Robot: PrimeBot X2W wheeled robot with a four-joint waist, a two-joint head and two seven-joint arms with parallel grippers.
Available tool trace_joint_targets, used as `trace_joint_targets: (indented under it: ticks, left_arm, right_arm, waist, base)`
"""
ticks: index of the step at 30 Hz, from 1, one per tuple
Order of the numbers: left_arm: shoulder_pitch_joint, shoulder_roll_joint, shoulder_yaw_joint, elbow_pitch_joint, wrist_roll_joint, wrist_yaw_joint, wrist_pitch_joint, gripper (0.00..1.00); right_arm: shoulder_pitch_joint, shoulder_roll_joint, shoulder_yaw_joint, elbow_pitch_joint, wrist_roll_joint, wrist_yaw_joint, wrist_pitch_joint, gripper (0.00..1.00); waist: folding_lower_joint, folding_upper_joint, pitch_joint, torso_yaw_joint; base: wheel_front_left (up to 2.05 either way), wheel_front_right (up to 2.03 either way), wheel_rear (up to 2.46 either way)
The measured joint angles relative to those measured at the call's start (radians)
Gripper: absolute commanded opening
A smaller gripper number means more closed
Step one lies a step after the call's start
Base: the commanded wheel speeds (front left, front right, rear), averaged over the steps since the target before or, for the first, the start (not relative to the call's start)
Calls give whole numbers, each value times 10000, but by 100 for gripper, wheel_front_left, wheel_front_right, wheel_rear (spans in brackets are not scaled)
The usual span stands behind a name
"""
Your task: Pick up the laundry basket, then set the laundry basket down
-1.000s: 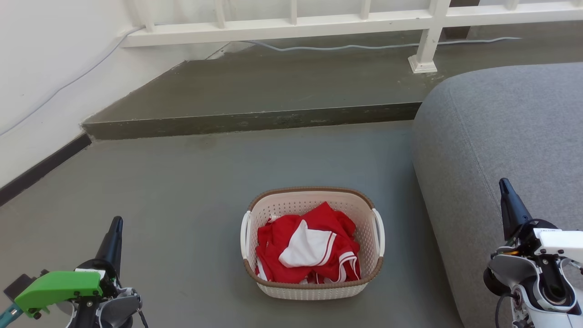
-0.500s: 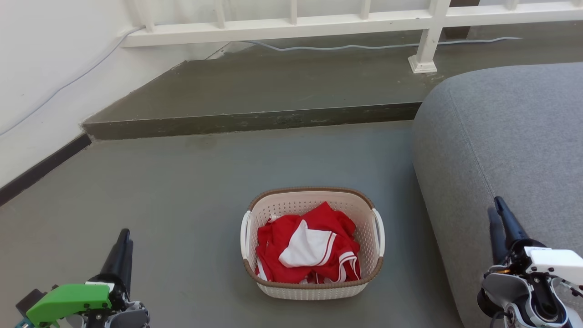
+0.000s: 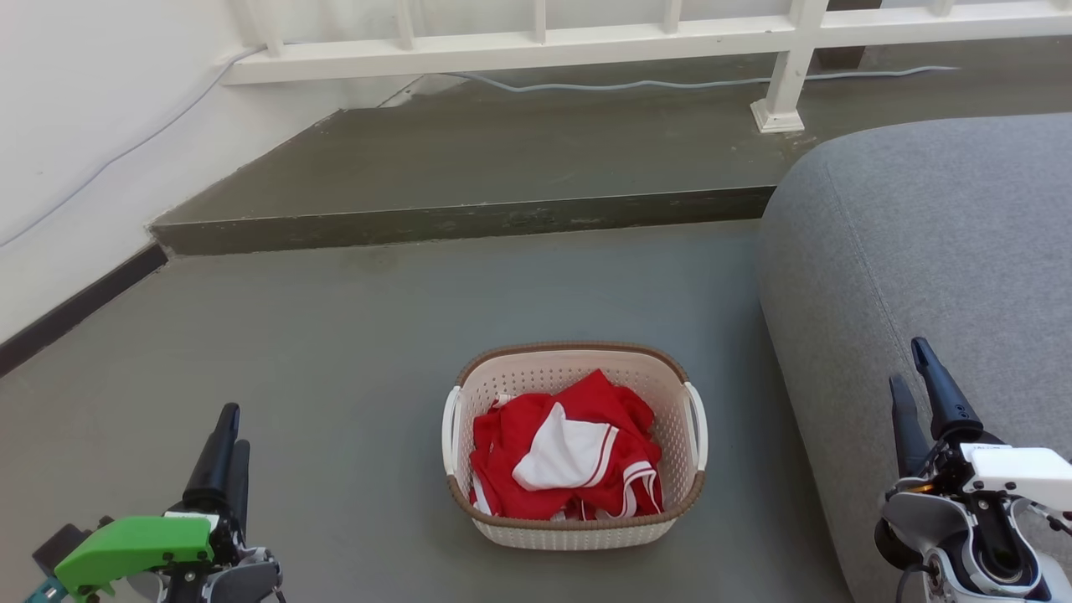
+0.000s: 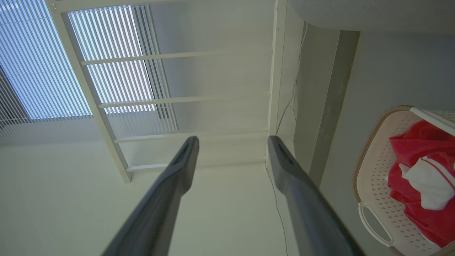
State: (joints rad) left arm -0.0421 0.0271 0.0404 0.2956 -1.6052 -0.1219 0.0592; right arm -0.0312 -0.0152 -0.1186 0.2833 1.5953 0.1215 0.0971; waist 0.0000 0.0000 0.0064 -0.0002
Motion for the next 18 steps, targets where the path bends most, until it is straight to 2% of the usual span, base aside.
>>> trace_joint_targets:
  ticks: [5, 18]
  left_arm:
    - [-2, 2, -121, -169, 205, 0, -184, 100]
    - [-35, 288, -706, -477, 1737, 0, -729, 100]
  right_arm:
    - [-3, -21, 125, -219, -171, 0, -119, 100]
    - [-12, -416, 738, -779, -1210, 2, -752, 100]
  waist:
    - [0, 0, 16, -8]
    - [0, 0, 65, -28]
  base:
    - [0, 0, 0]
    - [0, 0, 0]
